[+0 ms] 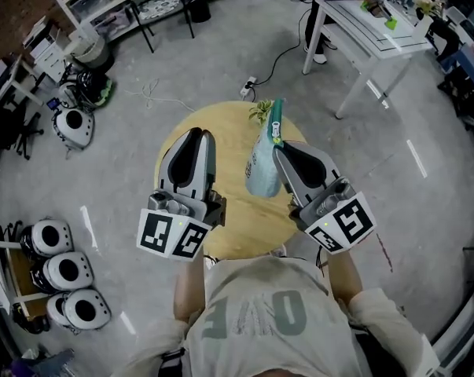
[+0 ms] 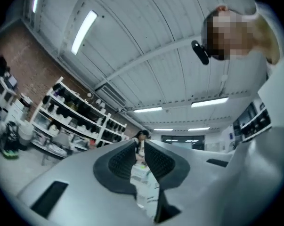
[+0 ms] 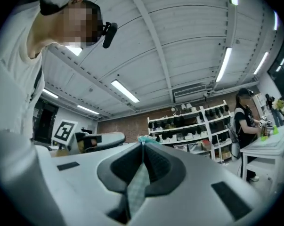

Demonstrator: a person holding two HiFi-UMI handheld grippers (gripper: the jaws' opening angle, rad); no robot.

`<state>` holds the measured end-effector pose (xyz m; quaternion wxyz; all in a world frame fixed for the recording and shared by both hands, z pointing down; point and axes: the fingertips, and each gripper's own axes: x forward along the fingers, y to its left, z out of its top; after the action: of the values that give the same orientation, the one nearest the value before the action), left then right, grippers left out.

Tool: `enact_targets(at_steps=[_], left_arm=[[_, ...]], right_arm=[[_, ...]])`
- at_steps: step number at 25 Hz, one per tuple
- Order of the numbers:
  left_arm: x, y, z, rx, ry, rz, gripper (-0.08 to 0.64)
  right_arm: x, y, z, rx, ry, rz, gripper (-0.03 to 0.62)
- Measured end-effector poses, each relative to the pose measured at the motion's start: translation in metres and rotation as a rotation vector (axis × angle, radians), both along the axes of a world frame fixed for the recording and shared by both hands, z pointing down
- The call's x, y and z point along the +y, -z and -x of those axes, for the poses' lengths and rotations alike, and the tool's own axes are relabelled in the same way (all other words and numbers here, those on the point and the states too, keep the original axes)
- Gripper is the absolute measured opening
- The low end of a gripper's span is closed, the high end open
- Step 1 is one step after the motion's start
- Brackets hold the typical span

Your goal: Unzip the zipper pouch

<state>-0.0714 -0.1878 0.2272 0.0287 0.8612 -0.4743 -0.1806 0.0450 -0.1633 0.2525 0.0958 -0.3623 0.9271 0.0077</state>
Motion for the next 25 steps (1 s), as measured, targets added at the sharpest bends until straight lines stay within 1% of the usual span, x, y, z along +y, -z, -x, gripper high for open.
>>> enact_targets(at_steps=[1,3,4,5,6,8,11,13,16,18,21,23,25], left_arm=[[0.003,0.011,-0.006,0.037,-0.099,-0.013,0.037],[0.010,0.032,-0.019,0.100,-0.330,-0.025,0.167],[0.014,0.040,-0.027,0.117,-0.444,-0.018,0.191],[0.020,0.046,-0.034,0.120,-0.547,-0.005,0.207],[0.026,0.049,-0.041,0.112,-0.633,0.008,0.207],[0.037,0.052,-0.051,0.096,-0.752,0.025,0.207],[0.046,0.050,-0.054,0.125,-0.849,0.057,0.207],[0.051,0.045,-0.053,0.148,-0.899,0.096,0.207],[0.052,0.033,-0.052,0.172,-0.930,0.156,0.207],[0.057,0.026,-0.054,0.173,-0.951,0.176,0.202],[0.071,0.022,-0.062,0.158,-0.995,0.174,0.155],[0.073,0.024,-0.062,0.146,-0.988,0.158,0.097],[0.073,0.028,-0.056,0.154,-0.972,0.145,0.055]], right_arm=[[0.005,0.005,0.004,0.024,0.039,-0.027,0.040],[0.017,0.017,0.013,0.093,0.116,-0.095,0.040],[0.022,0.023,0.017,0.125,0.147,-0.129,0.040],[0.028,0.029,0.019,0.151,0.173,-0.159,0.040],[0.033,0.033,0.022,0.173,0.195,-0.184,0.040],[0.043,0.036,0.027,0.210,0.231,-0.215,0.040],[0.054,0.034,0.036,0.239,0.276,-0.231,0.040],[0.060,0.031,0.044,0.252,0.297,-0.232,0.040],[0.069,0.029,0.051,0.270,0.325,-0.238,0.040],[0.075,0.026,0.052,0.283,0.342,-0.244,0.040],[0.080,0.020,0.049,0.286,0.357,-0.236,0.040],[0.082,0.021,0.049,0.289,0.363,-0.231,0.040],[0.081,0.022,0.050,0.301,0.356,-0.231,0.040]])
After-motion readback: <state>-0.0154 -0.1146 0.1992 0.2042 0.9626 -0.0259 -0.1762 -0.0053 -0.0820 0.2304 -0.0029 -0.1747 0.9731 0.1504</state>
